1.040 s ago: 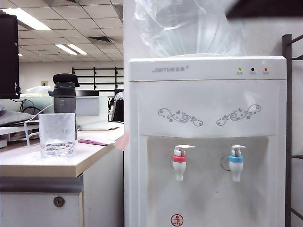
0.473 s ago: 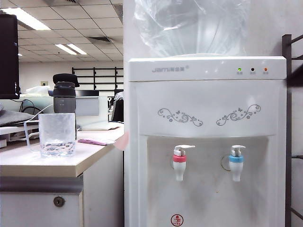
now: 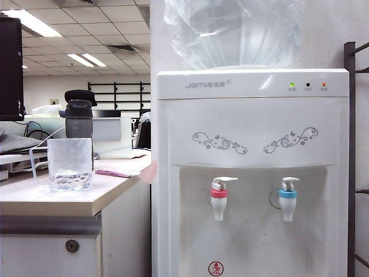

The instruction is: Pick up the plastic mug from the left desk, go to the hot water outlet of the water dispenser, press the vertical switch to get some water, then put the mug back on the desk.

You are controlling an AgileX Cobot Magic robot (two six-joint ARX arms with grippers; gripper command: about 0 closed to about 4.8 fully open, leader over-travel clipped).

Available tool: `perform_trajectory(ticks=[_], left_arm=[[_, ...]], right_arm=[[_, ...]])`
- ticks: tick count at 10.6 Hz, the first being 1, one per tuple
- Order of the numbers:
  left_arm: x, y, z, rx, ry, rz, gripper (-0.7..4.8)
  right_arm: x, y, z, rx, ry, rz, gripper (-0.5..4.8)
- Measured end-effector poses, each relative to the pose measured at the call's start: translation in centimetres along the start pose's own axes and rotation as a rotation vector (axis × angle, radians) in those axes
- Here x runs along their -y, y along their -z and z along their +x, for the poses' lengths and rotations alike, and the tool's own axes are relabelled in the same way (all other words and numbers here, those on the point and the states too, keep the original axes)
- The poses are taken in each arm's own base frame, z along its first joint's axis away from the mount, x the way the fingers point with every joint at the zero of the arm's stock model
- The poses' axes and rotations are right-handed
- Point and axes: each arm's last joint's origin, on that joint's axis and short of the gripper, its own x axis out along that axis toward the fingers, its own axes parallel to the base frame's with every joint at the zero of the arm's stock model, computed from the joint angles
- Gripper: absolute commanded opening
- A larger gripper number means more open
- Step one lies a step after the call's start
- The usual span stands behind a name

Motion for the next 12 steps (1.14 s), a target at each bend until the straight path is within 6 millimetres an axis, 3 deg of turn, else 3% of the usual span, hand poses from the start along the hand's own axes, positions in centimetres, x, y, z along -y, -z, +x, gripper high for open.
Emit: perform_trajectory(ticks=[1,12], left_arm=[[0.00,0.00,0.00,0.000,0.000,0.000,-0.06],[-0.05,-0.01,0.00,0.001,-0.019,0.087,-0.06]], right_arm=[[0.36,-0.07,0.09,-0.008,-0.083,0.008,-0.05],[0.36,0.04,0.08,-0.020,-0.085,0.008,-0.05]])
